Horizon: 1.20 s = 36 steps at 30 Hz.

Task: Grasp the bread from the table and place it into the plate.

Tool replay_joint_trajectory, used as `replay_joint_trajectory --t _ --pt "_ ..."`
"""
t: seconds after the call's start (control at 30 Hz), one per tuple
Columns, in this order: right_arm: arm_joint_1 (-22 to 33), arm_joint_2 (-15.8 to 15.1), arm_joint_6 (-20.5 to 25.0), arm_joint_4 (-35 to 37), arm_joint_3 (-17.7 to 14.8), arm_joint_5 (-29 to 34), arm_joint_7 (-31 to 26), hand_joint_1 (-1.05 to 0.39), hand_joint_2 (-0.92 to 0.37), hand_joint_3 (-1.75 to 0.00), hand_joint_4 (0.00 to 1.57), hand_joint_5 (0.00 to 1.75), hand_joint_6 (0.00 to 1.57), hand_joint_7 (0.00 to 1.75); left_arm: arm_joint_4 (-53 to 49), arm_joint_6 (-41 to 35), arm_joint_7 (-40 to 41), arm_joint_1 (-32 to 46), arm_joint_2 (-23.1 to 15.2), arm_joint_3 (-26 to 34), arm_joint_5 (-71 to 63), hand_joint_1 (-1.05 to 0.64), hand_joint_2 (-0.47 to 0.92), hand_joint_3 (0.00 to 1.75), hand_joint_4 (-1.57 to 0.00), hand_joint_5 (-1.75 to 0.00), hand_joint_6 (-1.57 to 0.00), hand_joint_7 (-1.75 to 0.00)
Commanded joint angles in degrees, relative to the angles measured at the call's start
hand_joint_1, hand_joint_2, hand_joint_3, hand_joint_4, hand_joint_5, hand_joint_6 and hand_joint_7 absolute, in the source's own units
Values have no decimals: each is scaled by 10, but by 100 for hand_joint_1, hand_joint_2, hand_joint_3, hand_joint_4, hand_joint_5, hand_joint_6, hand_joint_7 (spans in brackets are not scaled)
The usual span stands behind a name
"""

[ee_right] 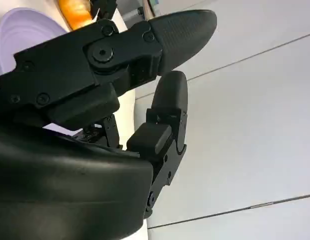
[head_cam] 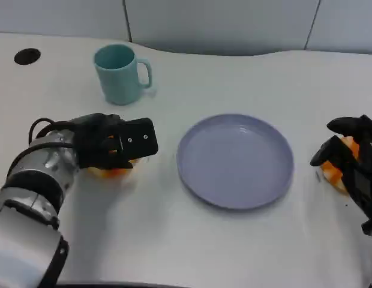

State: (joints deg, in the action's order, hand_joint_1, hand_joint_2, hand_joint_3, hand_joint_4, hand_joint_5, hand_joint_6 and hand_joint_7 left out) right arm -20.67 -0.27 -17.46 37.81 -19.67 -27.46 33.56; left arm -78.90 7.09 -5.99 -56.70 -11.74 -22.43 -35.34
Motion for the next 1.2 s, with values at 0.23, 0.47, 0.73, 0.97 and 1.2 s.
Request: replay_joint_trajectory --t 0.23,0.47,0.73,0.97,1.2 --pt "3 -7 -4 -1 -3 -4 4 -54 -92 -10 61 169 78 90 -1 13 73 13 3 20 15 -6 79 0 -81 -47 -122 -9" --pt "2 -6 -7 0 -4 -4 3 -55 -92 -8 61 168 79 89 -1 17 89 12 5 19 11 -6 81 0 -87 -43 -122 -7" --pt "1 -6 -6 2 -5 -5 7 -55 -92 -9 62 168 79 88 -1 17 104 14 7 25 15 3 84 3 -57 -147 -68 -125" --pt "2 -4 -2 -2 -5 -6 2 -55 -92 -8 62 168 79 88 -2 12 114 13 5 7 0 -4 92 9 -54 -174 -45 -174" --pt "2 -5 -8 -3 -4 -3 3 -55 -92 -8 63 168 81 87 -2 13 122 11 4 -10 -12 -6 91 6 -62 -175 -51 -175"
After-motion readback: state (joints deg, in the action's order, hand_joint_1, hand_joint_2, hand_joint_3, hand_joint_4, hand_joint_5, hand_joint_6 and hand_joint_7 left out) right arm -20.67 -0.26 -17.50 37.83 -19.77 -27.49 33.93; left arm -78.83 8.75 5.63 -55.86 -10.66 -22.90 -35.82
